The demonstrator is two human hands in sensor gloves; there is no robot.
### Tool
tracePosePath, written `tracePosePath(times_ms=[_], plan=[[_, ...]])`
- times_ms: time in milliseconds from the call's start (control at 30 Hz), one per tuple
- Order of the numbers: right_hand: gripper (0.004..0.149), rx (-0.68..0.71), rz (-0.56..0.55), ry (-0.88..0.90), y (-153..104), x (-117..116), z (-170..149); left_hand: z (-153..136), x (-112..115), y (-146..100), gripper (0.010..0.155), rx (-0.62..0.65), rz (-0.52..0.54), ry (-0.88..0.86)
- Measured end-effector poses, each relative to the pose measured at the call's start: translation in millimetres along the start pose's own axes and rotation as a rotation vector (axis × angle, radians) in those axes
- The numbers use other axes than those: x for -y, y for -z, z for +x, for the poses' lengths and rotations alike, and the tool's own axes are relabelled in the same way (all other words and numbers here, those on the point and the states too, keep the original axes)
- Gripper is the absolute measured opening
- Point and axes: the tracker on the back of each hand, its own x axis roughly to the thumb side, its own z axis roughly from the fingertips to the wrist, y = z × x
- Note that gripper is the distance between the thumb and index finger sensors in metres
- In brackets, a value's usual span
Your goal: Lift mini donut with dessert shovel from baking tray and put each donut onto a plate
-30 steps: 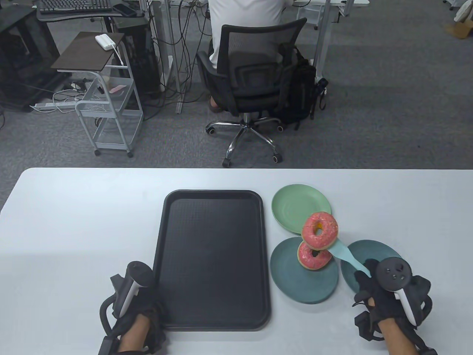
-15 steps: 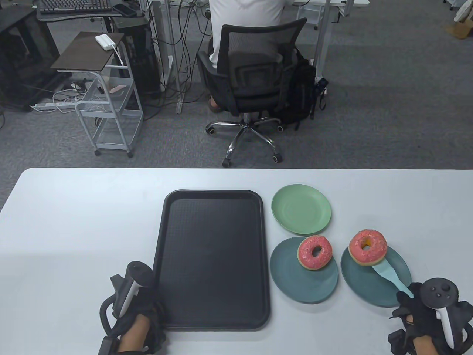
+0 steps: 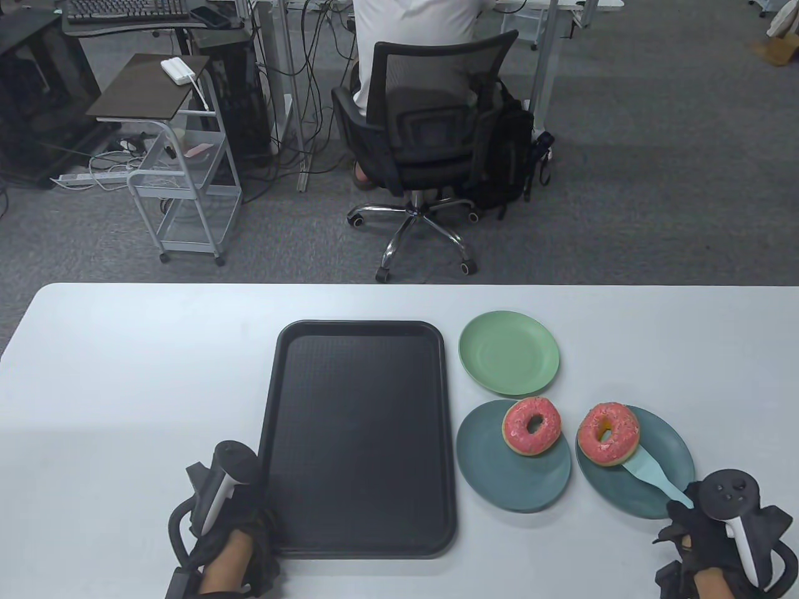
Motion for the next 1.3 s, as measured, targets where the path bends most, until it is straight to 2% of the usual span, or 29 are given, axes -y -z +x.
tracePosePath(times_ms=[867, 1067, 1300], plan=[[0.055, -0.091, -0.19, -0.138, -5, 2, -7, 0, 0, 0, 0.061, 0.0, 0.0, 0.0], [0.056, -0.112, -0.199, -0.095, -3, 4, -10, 0, 0, 0, 0.061, 0.0, 0.0, 0.0], [0.058, -0.076, -0.156, 0.048, -1, 14, 0, 0, 0, 0, 0.061, 0.0, 0.0, 0.0]])
